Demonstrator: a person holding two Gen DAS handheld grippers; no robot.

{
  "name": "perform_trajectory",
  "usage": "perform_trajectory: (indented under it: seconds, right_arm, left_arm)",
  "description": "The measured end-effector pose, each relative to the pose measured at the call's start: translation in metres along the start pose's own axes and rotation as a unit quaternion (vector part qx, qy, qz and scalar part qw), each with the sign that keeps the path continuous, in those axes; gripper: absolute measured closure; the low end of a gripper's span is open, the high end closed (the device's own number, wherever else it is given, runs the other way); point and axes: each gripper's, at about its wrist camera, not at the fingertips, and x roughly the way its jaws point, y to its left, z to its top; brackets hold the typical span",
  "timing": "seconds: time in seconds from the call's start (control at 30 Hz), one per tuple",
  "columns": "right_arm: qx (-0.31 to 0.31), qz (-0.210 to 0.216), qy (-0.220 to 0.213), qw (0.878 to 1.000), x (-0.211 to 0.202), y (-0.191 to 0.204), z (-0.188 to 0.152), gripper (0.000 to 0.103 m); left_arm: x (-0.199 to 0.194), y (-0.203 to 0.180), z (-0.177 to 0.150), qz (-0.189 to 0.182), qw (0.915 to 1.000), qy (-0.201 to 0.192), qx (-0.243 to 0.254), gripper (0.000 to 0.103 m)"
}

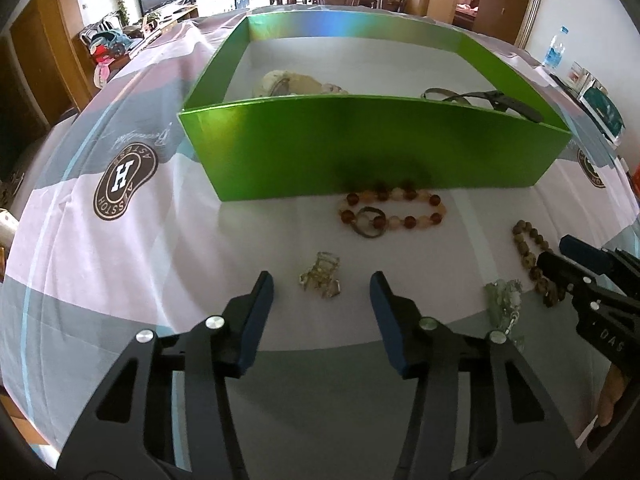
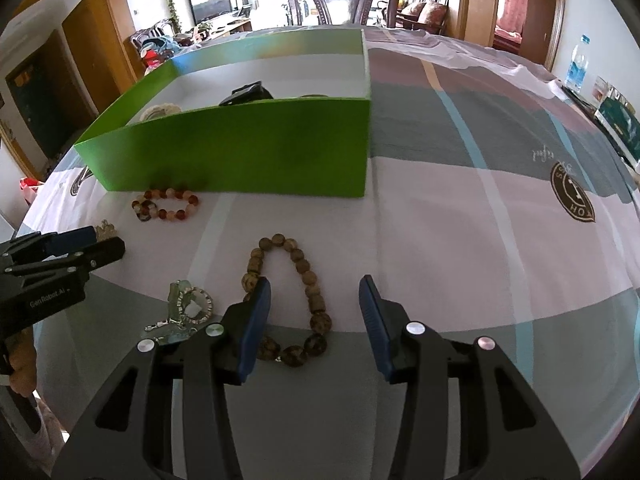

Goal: Organize jewelry

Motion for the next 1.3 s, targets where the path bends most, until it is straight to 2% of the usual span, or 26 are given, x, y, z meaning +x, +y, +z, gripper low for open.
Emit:
perform_trajectory:
  seconds: [0.1,0.17,0.3,0.4,0.43,0.5,0.53,1.0,1.1,1.3]
  right_arm:
    - [-0.007,0.004,0.0,1.0,0.001,0.005,0.0,0.086]
    - [-0.014,0.012,0.002,1.0,0.001,0.008,0.0,0.092]
    - [-0.028,0.027,0.004,0.999,0.0,0.018,-0.002,0.092]
    - [-0.035,0.039,0.001,0.999,-0.003,0.024,-0.004,0.091]
    - [-0.034,0.035,0.001,0.999,-0.004,0.024,-0.003,0.089]
    - [-0.028,0.027,-0.002,0.999,-0.004,0.021,-0.001,0.077]
    - [-0.027,0.024,-0.002,0.999,-0.003,0.02,-0.001,0.077]
    - [-0.034,0.016,0.001,0.999,0.003,0.026,-0.003,0.077]
    - [-0.036,0.014,0.0,0.999,0.003,0.025,-0.002,0.077]
    - [-0.039,-0.007,-0.003,0.999,0.003,0.025,-0.003,0.077]
  left_arm:
    - [-0.001,0.001,0.0,0.003,1.0,-0.001,0.0,0.056]
    - [-0.001,0.002,-0.001,0.004,1.0,-0.001,-0.001,0.057]
    - [-0.002,0.005,-0.004,0.0,1.0,-0.001,-0.005,0.051]
    - [-0.003,0.009,-0.006,0.0,1.0,-0.001,-0.007,0.051]
    - [-0.003,0.009,-0.006,0.001,1.0,-0.001,-0.008,0.048]
    - [-0.003,0.009,-0.005,-0.004,0.9999,-0.003,-0.011,0.045]
    - [-0.003,0.009,-0.004,-0.004,0.9999,-0.003,-0.012,0.045]
    - [0.002,0.004,0.003,0.003,1.0,-0.005,-0.007,0.045]
    - [0.002,0.003,0.003,0.012,0.9999,-0.008,0.001,0.055]
    - [0.002,0.006,0.002,0.009,0.9999,-0.011,0.003,0.057]
